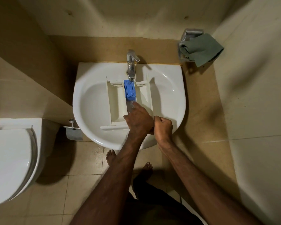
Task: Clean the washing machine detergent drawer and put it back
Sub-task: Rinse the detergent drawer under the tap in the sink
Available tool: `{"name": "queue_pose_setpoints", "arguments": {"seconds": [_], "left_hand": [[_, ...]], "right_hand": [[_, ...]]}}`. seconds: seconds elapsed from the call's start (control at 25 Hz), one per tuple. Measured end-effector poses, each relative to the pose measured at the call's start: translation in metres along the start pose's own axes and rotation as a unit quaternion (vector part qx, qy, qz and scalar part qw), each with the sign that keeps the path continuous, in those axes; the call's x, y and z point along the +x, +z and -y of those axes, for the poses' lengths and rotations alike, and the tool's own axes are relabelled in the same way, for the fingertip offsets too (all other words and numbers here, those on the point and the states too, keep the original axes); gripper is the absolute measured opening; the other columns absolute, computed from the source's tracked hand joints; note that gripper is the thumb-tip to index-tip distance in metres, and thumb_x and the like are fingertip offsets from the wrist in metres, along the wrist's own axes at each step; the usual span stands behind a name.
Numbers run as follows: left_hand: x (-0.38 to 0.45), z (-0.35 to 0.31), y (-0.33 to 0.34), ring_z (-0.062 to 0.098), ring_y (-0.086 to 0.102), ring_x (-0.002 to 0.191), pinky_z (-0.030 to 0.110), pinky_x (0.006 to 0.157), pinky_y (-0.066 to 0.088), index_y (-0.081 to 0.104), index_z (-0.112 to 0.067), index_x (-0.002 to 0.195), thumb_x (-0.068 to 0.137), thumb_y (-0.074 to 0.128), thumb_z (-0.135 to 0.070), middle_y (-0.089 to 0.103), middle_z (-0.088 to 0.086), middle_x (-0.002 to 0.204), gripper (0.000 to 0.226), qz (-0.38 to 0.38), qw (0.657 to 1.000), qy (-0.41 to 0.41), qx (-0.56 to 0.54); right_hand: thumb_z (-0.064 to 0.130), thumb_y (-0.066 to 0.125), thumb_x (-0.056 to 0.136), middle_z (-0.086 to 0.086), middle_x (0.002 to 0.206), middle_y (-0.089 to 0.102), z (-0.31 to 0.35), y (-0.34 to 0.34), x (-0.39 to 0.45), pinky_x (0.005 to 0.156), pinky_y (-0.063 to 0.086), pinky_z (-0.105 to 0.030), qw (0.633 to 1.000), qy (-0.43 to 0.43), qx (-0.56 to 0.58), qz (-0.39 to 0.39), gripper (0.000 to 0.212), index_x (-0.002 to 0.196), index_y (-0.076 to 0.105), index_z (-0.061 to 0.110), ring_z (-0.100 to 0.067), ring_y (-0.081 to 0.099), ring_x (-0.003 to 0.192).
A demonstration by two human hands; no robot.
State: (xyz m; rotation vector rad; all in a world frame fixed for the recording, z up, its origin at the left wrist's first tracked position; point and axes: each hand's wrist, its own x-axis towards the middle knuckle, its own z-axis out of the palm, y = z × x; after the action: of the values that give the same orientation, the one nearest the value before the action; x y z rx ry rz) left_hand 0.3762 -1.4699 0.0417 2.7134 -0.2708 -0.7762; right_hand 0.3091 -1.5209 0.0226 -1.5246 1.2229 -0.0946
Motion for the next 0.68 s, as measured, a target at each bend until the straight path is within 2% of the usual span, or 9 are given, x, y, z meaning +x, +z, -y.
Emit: {"name": "queue_pose_setpoints", "arguments": {"seconds": [0.08, 0.16, 0.32, 0.4, 0.48, 0.56, 0.64, 0.68], "left_hand": [[-0.003, 0.005, 0.001, 0.038, 0.061, 0.122, 0.051, 0.109, 0.043, 0.019, 0.005, 0.156, 0.099, 0.052, -0.026, 0.062, 0.021, 0.133, 0.072, -0.018, 0.999, 0.007, 0.040], [-0.003, 0.005, 0.002, 0.037, 0.064, 0.116, 0.048, 0.104, 0.047, 0.031, 0.001, 0.151, 0.099, 0.049, -0.017, 0.066, 0.019, 0.128, 0.058, -0.041, 0.999, -0.007, 0.019], [0.008, -0.005, 0.002, 0.034, 0.055, 0.129, 0.052, 0.106, 0.040, 0.033, -0.004, 0.149, 0.093, 0.054, -0.014, 0.053, 0.014, 0.146, 0.061, -0.044, 0.996, -0.038, -0.060], [0.011, -0.005, 0.003, 0.035, 0.057, 0.128, 0.052, 0.105, 0.042, 0.031, -0.004, 0.149, 0.093, 0.057, -0.015, 0.051, 0.014, 0.147, 0.063, -0.045, 0.997, -0.033, -0.057], [0.009, 0.002, 0.000, 0.034, 0.064, 0.117, 0.045, 0.096, 0.049, 0.039, -0.005, 0.145, 0.095, 0.056, -0.014, 0.061, 0.014, 0.135, 0.053, -0.054, 0.998, -0.015, 0.000], [0.007, 0.008, -0.004, 0.029, 0.067, 0.108, 0.037, 0.087, 0.052, 0.053, -0.007, 0.132, 0.097, 0.056, -0.013, 0.068, 0.011, 0.121, 0.035, -0.064, 0.994, 0.001, 0.088], [0.005, 0.008, -0.009, 0.026, 0.067, 0.107, 0.035, 0.086, 0.051, 0.059, -0.008, 0.124, 0.097, 0.057, -0.014, 0.069, 0.009, 0.116, 0.027, -0.057, 0.989, 0.006, 0.137], [0.005, 0.008, -0.009, 0.027, 0.067, 0.109, 0.037, 0.089, 0.051, 0.058, -0.007, 0.126, 0.097, 0.056, -0.014, 0.068, 0.009, 0.118, 0.030, -0.053, 0.989, 0.009, 0.138]], "right_hand": [[0.013, 0.051, 0.104, 0.002, 0.067, 0.063, 0.000, 0.002, 0.000, 0.051, 0.044, -0.019, 1.000, -0.003, -0.005, -0.013, 0.033, 0.077, 0.070, 0.009, -0.009, 0.058, 0.057], [0.013, 0.050, 0.104, 0.000, 0.073, 0.066, 0.000, 0.003, -0.001, 0.045, 0.046, -0.015, 1.000, 0.010, 0.005, -0.011, 0.031, 0.084, 0.073, 0.008, -0.005, 0.060, 0.055], [0.009, 0.048, 0.106, 0.003, 0.069, 0.063, 0.001, 0.000, -0.003, 0.040, 0.044, -0.010, 1.000, 0.008, 0.009, 0.005, 0.031, 0.089, 0.073, 0.005, 0.007, 0.060, 0.044], [0.011, 0.049, 0.107, 0.005, 0.072, 0.065, 0.002, 0.000, -0.002, 0.043, 0.046, -0.010, 1.000, 0.012, 0.005, 0.005, 0.029, 0.093, 0.074, 0.006, 0.003, 0.063, 0.047], [0.013, 0.051, 0.106, 0.007, 0.076, 0.067, 0.002, 0.001, -0.002, 0.045, 0.048, -0.011, 1.000, 0.020, 0.011, -0.002, 0.026, 0.093, 0.073, 0.010, -0.004, 0.064, 0.052], [0.014, 0.052, 0.106, 0.004, 0.078, 0.068, 0.003, 0.003, -0.003, 0.043, 0.047, -0.011, 1.000, 0.020, 0.013, -0.012, 0.025, 0.090, 0.071, 0.012, -0.005, 0.064, 0.054], [0.013, 0.052, 0.105, 0.003, 0.075, 0.068, 0.002, 0.004, -0.006, 0.045, 0.050, -0.014, 1.000, 0.017, 0.011, -0.021, 0.028, 0.083, 0.071, 0.012, -0.004, 0.065, 0.049], [0.013, 0.053, 0.104, 0.002, 0.075, 0.069, 0.001, 0.005, -0.007, 0.049, 0.054, -0.018, 0.999, 0.019, 0.016, -0.022, 0.030, 0.080, 0.070, 0.015, -0.005, 0.066, 0.050]]}}
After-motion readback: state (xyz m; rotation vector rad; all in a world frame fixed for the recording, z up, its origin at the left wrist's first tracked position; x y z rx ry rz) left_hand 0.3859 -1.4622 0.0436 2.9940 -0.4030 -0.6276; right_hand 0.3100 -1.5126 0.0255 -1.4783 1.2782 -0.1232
